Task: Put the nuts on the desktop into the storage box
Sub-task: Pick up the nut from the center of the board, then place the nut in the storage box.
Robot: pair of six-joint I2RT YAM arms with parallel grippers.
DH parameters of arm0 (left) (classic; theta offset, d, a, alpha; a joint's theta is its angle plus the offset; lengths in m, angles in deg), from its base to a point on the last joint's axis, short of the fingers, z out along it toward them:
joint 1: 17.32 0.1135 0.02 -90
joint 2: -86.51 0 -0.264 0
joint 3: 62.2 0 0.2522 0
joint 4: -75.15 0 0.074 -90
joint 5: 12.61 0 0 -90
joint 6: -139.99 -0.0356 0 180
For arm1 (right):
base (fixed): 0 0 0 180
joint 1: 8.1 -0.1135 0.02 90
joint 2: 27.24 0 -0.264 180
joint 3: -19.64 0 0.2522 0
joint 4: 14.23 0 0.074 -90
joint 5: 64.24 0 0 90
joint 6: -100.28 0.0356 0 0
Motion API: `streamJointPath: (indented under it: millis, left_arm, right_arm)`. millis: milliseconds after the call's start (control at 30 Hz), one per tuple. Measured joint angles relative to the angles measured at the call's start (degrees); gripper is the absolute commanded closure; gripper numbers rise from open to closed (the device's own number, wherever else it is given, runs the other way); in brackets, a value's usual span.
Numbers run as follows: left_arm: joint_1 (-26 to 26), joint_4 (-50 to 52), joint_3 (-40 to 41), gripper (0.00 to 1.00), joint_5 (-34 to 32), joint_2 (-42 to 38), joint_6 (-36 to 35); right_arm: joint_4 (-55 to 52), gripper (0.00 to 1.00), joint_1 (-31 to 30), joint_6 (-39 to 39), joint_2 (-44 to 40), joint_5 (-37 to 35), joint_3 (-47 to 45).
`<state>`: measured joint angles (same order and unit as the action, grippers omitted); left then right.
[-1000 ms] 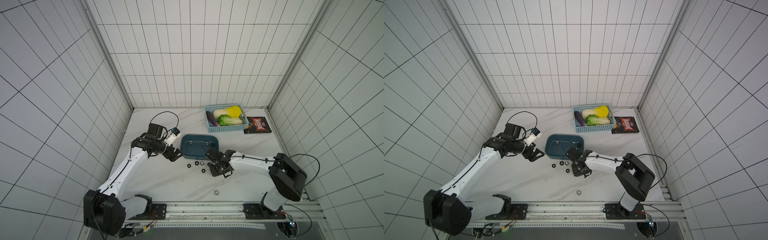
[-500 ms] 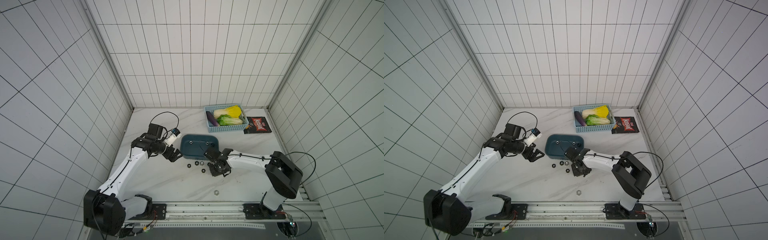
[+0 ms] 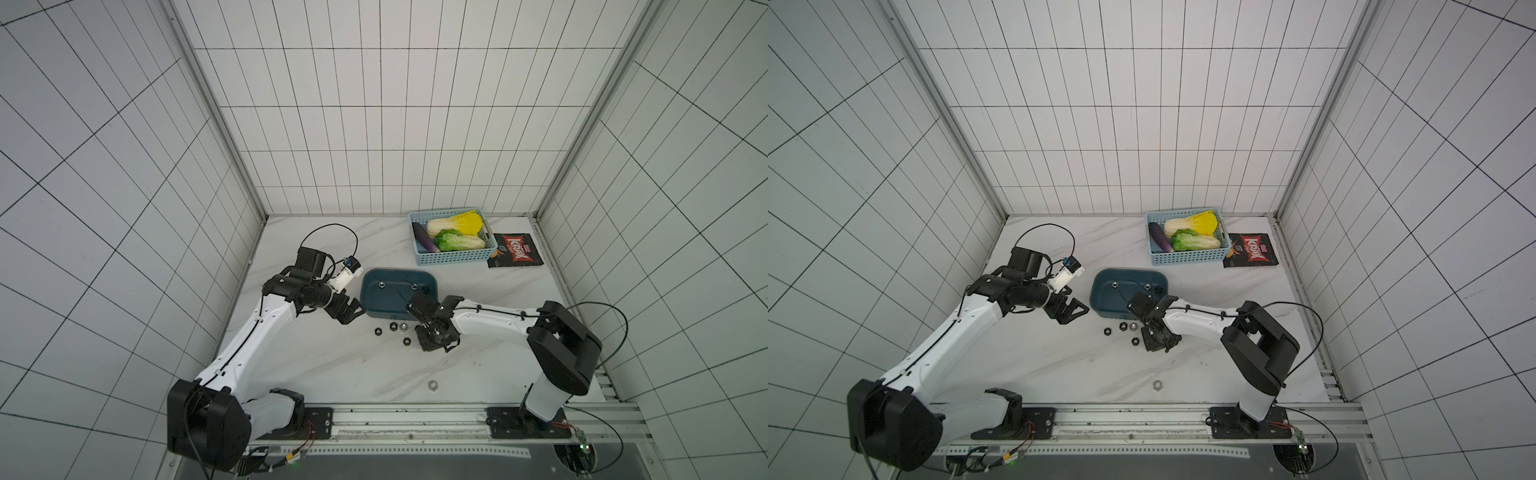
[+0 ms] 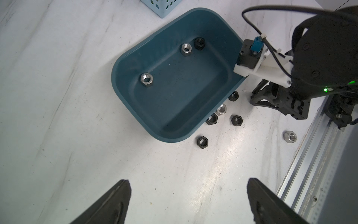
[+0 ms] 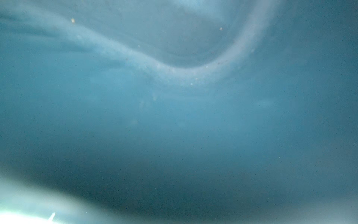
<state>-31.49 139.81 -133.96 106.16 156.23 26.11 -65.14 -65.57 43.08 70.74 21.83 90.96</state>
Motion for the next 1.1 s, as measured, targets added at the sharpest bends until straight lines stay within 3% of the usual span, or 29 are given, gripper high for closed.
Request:
streamJointPath:
  millis: [267, 633, 1100]
  left_arm:
    - [0.0, 0.63, 0.0, 0.03, 1.42, -0.02, -0.66]
    - [-0.02, 1.86, 0.0, 0.02, 3.37, -0.02, -2.32]
    - [-3.89, 1.77, -4.76, 0.02, 4.31, 3.56, -5.75]
  right_arm:
    - [-2.45, 0.84, 0.02, -0.37, -3.56, -1.46, 0.35]
    - [-8.57, 0.83, 0.09, -2.36, -9.46, -2.93, 7.76]
    - [-10.38, 0.83, 2.78, -6.75, -5.84, -3.37, 20.15]
